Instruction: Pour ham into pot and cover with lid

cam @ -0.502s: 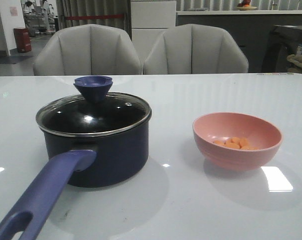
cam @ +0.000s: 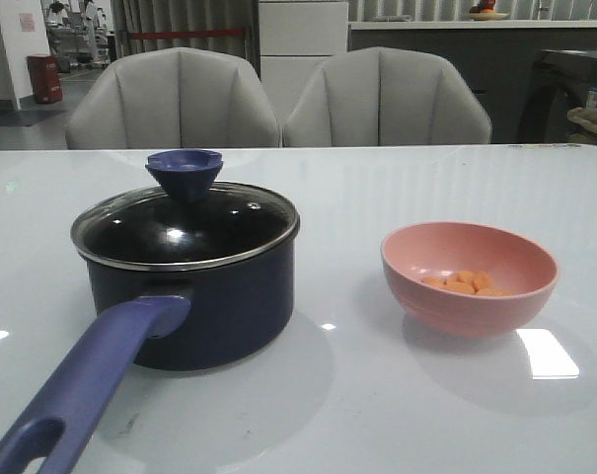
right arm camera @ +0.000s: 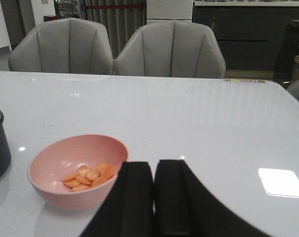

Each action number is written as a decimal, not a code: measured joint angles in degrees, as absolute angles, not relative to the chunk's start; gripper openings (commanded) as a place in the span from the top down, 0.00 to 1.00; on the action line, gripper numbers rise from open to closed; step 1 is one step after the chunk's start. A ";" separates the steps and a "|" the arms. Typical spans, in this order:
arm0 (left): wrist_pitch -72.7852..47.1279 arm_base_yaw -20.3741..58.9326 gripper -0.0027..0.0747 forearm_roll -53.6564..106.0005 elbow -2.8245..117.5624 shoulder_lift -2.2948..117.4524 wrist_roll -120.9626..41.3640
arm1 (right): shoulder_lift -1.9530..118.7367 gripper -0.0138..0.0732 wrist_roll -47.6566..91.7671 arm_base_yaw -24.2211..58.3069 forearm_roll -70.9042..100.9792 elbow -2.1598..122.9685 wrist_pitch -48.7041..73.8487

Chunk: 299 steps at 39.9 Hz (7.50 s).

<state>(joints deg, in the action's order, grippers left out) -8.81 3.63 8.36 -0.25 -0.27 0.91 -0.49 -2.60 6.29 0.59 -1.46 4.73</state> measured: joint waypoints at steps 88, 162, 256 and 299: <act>-25.81 3.63 0.15 1.93 30.66 34.85 0.91 | -0.49 0.66 -2.60 6.29 0.59 -1.46 4.73; -68.96 31.61 0.15 0.60 101.54 110.50 27.87 | -0.49 0.66 -2.60 6.29 0.59 -1.46 4.73; -71.11 21.09 0.82 2.24 100.14 106.58 19.87 | -0.49 0.66 -2.60 6.29 0.59 -1.46 4.73; -53.82 -0.96 0.52 2.78 74.08 107.72 7.15 | -0.49 0.66 -2.60 6.29 0.59 -1.46 4.73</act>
<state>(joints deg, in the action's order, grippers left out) -53.82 -0.96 2.78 74.08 107.72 7.15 -0.49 -2.60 6.29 0.59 -1.46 4.73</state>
